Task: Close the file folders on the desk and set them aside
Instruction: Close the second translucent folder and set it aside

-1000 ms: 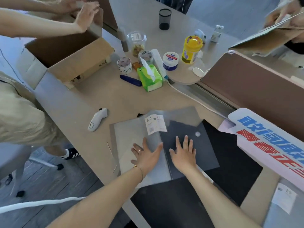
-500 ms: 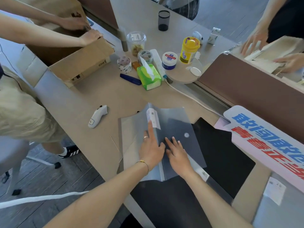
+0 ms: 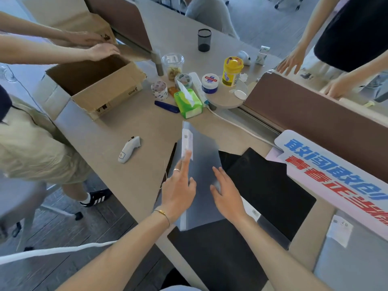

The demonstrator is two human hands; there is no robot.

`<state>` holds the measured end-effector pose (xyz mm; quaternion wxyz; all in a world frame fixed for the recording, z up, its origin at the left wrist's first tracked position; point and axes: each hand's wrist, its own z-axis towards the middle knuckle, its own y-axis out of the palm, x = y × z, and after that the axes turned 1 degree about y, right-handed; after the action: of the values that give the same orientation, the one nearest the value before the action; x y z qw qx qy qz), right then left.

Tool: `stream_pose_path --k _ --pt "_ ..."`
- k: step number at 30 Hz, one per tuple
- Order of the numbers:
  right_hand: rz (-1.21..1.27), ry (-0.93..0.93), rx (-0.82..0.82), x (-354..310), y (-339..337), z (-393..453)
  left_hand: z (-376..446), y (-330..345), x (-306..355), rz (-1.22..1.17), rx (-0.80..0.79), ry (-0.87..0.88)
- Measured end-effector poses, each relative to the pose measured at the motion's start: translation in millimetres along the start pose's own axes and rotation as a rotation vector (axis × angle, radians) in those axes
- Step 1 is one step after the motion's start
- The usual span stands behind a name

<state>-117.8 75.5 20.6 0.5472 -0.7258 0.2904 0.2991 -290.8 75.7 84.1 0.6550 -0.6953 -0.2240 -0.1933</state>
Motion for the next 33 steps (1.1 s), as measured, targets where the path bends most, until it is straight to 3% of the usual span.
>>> stream_pose_path --k 3,8,11,15,19,24,27,33 --pt "0.054 -0.003 0.03 -3 -9 -9 -8 -15 7 -0.007 0.014 0.009" --pt "0.14 0.065 0.064 -2 -30 -27 -22 -25 22 -0.164 0.062 0.184" --pt "0.214 0.124 0.076 4 -47 -39 -31 -25 36 -0.268 0.027 0.255" --pt "0.342 0.265 0.078 13 -75 -54 -45 -21 66 -0.417 -0.064 0.225" --pt "0.66 0.352 0.124 33 -103 -77 -56 -8 103 -0.546 -0.128 0.247" --pt "0.99 0.504 0.304 73 -143 -109 -64 12 141 -0.658 -0.222 0.246" --pt "1.021 0.537 0.332 94 -160 -134 -70 25 161 -0.693 -0.278 0.249" --pt "0.901 0.395 0.473 127 -186 -186 -81 59 189 -0.632 -0.345 0.292"
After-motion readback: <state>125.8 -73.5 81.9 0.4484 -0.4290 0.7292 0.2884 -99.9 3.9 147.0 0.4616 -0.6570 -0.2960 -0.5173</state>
